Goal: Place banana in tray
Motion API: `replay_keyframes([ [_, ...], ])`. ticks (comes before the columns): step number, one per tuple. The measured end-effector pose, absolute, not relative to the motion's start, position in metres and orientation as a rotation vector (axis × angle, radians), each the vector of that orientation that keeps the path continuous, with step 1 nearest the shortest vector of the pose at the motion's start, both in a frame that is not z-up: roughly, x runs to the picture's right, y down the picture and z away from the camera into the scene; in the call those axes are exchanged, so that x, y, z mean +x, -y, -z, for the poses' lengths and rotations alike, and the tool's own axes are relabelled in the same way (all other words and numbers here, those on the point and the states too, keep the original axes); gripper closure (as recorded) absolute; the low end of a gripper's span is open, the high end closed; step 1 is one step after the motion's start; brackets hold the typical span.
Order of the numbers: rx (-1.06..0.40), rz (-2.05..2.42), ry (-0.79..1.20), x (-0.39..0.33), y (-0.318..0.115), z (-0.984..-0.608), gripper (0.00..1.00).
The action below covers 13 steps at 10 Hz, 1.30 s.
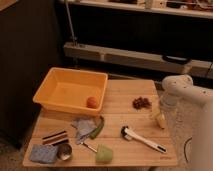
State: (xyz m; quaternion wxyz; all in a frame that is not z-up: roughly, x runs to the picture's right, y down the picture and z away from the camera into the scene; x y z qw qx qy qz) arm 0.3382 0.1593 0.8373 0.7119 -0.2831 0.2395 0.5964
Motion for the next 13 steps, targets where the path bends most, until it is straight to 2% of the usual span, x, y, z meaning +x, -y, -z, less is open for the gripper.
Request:
replay_keyframes([
  [6,-0.643,-1.34,-0.525,0.336,-0.172,-0.853,0.2],
  [7,-0.648,-1.34,-0.519,0.335,-0.174,-0.856,0.23],
  [8,-0.653,-1.338,-0.516,0.332,-0.175,-0.858,0.3],
  [9,-0.66,-1.335,-0.511,0.329,-0.176,-0.861,0.43],
  [11,-0.669,-1.33,-0.515,0.326,-0.179,-0.862,0.59],
  [13,-0.668,-1.326,-0.534,0.323,-0.182,-0.865,0.82],
])
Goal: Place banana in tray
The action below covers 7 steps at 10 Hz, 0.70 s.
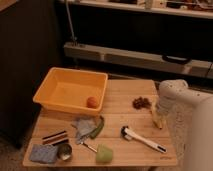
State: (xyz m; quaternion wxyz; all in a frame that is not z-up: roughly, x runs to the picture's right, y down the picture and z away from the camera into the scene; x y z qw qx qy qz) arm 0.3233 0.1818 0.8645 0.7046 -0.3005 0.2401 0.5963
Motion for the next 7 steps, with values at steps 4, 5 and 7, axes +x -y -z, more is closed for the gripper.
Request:
replay_keyframes([
  [4,-0.646,-1.358,-0.543,0.313,-0.161,-0.857,1.0],
  [5,-0.641,-1.371,-0.537,0.309,-0.151,-0.85,1.0],
  [7,-0.626,-1.401,-0.508,0.29,-0.116,-0.823,1.0],
])
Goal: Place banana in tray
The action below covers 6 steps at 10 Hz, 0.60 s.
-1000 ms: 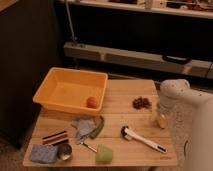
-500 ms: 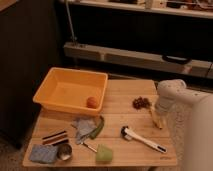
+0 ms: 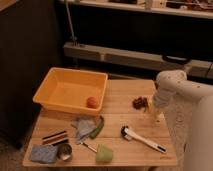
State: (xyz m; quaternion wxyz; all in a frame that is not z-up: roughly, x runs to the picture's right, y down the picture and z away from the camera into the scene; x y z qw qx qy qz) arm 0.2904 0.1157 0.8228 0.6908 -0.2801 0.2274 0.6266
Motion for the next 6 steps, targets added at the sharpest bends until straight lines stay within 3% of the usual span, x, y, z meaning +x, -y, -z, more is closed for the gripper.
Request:
replay_keyframes([
  [3,-0.636,-1.438,-0.419,0.252,-0.064,-0.782,1.0],
  [6,-0.683,-1.431,-0.313,0.192,-0.032,-0.777,1.0],
])
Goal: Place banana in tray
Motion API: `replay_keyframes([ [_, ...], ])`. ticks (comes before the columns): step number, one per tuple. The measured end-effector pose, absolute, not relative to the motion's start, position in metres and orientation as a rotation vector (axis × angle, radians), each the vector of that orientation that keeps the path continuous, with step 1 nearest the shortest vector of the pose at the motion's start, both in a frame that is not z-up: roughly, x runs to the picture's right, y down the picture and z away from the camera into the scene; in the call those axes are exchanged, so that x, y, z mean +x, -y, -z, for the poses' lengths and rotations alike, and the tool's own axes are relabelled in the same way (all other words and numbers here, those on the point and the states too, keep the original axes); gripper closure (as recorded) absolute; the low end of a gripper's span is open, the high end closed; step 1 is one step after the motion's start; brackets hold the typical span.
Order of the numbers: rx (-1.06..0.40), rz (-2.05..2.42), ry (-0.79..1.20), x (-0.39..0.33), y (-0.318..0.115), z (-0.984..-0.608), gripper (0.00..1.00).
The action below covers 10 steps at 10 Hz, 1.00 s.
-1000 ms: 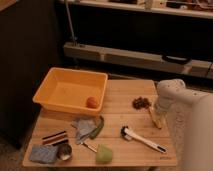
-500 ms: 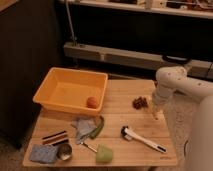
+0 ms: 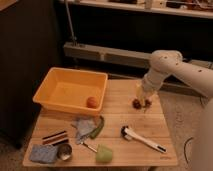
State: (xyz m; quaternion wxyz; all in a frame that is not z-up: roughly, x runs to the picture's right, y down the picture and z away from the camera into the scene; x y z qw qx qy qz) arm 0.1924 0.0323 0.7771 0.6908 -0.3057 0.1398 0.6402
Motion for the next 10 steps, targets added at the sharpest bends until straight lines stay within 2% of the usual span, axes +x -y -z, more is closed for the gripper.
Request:
replay_keyframes([
  [4,-0.769,-1.362,-0.179,0.1,-0.007,-0.785,1.0],
  [10,-0.86,-1.246,0.029,-0.007,0.012,-0.771,1.0],
])
